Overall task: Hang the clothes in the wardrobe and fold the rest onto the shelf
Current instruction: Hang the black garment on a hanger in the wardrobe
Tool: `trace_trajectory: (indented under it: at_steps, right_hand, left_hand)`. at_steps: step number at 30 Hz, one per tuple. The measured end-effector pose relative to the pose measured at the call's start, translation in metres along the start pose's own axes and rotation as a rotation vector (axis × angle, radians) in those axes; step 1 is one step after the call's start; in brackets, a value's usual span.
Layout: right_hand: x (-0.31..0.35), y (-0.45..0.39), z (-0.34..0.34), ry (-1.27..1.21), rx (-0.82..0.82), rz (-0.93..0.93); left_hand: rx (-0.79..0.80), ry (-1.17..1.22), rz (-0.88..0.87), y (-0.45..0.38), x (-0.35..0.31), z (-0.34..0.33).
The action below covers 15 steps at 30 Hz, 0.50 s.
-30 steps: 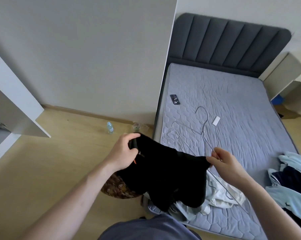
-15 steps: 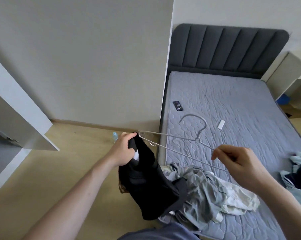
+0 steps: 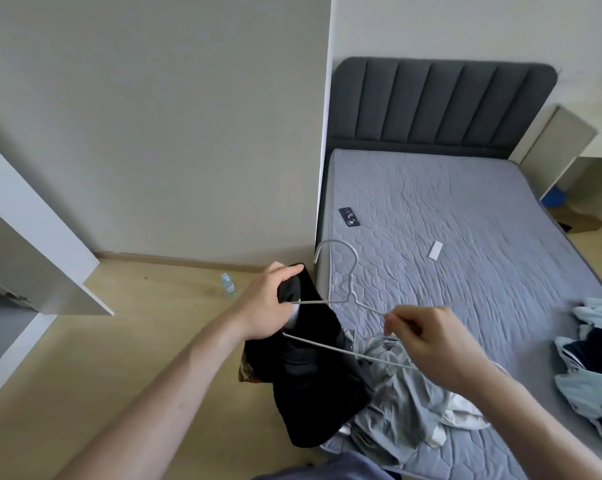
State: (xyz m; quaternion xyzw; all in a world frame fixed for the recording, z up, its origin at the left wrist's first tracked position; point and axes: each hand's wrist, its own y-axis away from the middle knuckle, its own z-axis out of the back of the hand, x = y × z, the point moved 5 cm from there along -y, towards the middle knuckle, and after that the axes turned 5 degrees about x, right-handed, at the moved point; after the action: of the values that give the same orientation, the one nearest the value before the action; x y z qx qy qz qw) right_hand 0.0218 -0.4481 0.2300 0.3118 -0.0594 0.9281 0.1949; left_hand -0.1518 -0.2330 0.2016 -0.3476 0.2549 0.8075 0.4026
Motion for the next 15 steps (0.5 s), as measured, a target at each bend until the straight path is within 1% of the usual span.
trace_trajectory:
  at_steps: [2,6,10,13,15]
  right_hand:
    - [0.001,0.000,-0.009,0.012,-0.058,-0.028]
    - [0.000,0.003,-0.003,-0.025,-0.170,-0.068]
    - [-0.005,0.016,0.030,-0.013,-0.312,-0.110]
    - [-0.010,0.025,0.044,0.032,-0.393,-0.105]
    - [-0.008,0.026,0.038,0.106,-0.402,-0.090]
  left_hand:
    - [-0.003,0.007,-0.050,0.002,-0.017,-0.003]
    - [-0.042,0.056,-0.072,0.006,-0.033,0.007]
    - [-0.131,0.018,0.000,0.000,-0.025,0.030]
    - [-0.120,-0.008,0.018,0.000,-0.023,0.031]
    - [-0.092,-0.012,-0.007,0.001,-0.030,0.025]
